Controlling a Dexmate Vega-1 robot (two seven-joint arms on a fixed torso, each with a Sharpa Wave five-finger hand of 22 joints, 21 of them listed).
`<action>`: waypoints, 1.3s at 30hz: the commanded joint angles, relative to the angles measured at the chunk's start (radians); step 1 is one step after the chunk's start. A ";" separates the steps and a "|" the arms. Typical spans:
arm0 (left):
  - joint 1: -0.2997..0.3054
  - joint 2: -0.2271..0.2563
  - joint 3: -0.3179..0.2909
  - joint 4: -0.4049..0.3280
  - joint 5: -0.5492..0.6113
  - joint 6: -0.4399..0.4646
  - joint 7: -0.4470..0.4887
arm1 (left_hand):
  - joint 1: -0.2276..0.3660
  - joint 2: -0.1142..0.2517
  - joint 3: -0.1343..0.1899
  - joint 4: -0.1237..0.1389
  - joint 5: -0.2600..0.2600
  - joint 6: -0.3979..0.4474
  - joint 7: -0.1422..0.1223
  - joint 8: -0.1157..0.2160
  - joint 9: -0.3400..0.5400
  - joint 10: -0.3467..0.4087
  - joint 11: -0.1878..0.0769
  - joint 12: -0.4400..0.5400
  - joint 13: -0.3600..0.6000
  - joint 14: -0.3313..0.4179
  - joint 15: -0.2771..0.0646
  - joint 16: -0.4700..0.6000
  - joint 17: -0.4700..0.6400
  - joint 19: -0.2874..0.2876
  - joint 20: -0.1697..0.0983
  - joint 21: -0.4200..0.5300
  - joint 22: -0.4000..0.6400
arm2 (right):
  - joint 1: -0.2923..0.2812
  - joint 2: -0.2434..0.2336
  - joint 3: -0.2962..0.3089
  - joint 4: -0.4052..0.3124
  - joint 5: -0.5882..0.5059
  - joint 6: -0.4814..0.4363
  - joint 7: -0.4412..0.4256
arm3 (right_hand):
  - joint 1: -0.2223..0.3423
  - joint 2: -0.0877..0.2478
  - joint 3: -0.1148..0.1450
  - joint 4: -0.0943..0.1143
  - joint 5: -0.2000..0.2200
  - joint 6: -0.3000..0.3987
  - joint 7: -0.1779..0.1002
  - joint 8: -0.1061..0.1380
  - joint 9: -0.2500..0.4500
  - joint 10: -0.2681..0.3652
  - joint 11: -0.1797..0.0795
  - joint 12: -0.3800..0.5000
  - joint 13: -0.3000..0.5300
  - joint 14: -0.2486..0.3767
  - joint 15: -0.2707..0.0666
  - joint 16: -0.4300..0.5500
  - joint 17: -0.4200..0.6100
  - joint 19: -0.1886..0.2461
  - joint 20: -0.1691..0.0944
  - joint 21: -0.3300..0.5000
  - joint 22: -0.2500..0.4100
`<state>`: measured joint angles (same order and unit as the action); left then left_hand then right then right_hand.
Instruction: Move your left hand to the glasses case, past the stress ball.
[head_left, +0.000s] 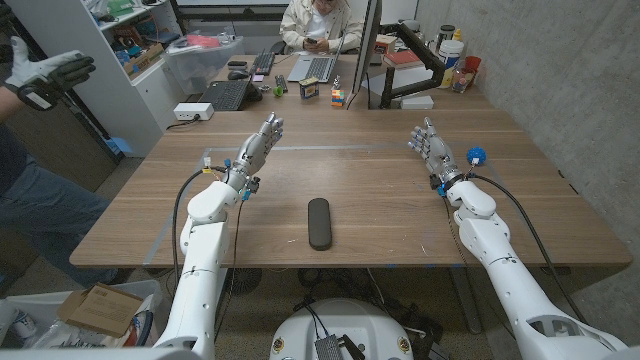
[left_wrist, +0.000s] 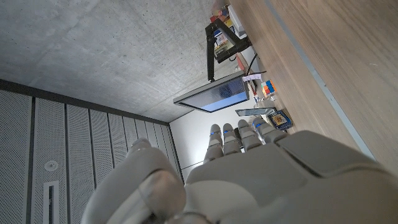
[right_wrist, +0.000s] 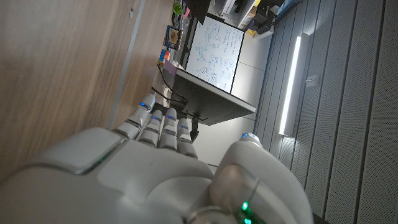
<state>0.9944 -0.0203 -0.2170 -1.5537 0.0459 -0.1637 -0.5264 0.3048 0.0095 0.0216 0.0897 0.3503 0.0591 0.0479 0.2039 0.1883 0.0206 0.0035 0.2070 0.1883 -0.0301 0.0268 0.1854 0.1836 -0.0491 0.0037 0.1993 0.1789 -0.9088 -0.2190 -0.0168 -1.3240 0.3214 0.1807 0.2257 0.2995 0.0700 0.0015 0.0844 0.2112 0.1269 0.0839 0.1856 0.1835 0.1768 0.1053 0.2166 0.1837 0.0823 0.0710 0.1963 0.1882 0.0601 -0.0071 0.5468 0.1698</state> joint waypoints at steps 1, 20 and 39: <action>-0.004 0.007 0.013 0.002 0.012 -0.007 -0.007 | 0.017 0.000 -0.005 0.000 -0.004 0.003 -0.008 -0.001 0.002 0.001 0.004 -0.001 0.006 -0.007 -0.002 0.003 0.002 -0.005 0.002 -0.001 0.003 | 0.003 0.005 0.005 0.009 0.002 0.006 -0.005 | 0.001 0.004 -0.004 0.001 -0.002 0.010 -0.001 0.010 0.002 0.011 0.001 0.001 0.003 0.011 0.002 0.002 0.002 0.008 -0.003 -0.004 0.003; 0.001 0.017 0.034 -0.012 0.030 -0.024 -0.015 | 0.021 0.002 -0.008 -0.001 -0.005 0.003 -0.008 -0.002 0.002 0.000 0.003 -0.001 0.006 -0.008 -0.002 0.003 0.002 -0.007 0.002 0.000 0.003 | 0.010 0.005 0.009 0.018 0.003 0.013 -0.004 | 0.000 0.005 -0.006 0.001 -0.002 0.013 -0.002 0.010 0.002 0.013 0.003 0.001 0.003 0.013 0.002 0.002 0.002 0.011 -0.002 -0.013 0.003; 0.013 0.027 0.051 -0.037 0.044 -0.026 -0.025 | 0.025 0.004 -0.010 -0.002 -0.006 0.004 -0.008 -0.002 0.002 -0.001 -0.002 -0.002 0.006 -0.008 -0.003 0.003 0.002 -0.008 0.002 0.000 0.003 | 0.027 0.009 0.005 0.045 -0.001 0.019 0.013 | -0.002 0.006 -0.007 0.000 -0.002 0.015 -0.002 0.010 0.002 0.014 0.004 0.000 0.003 0.013 0.001 0.001 0.002 0.014 -0.002 -0.022 0.003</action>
<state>1.0019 0.0023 -0.1747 -1.5802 0.0833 -0.1862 -0.5459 0.3192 0.0135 0.0176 0.0856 0.3467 0.0591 0.0479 0.2040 0.1883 0.0207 0.0035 0.2071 0.1883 -0.0301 0.0268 0.1853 0.1836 -0.0491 0.0037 0.1993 0.1789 -0.8889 -0.2140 -0.0110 -1.2915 0.3229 0.1957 0.2314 0.2995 0.0700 0.0015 0.0843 0.2113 0.1304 0.0804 0.1935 0.1834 0.1824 0.1108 0.2166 0.1837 0.0823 0.0710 0.1964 0.1882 0.0654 -0.0127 0.5282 0.1697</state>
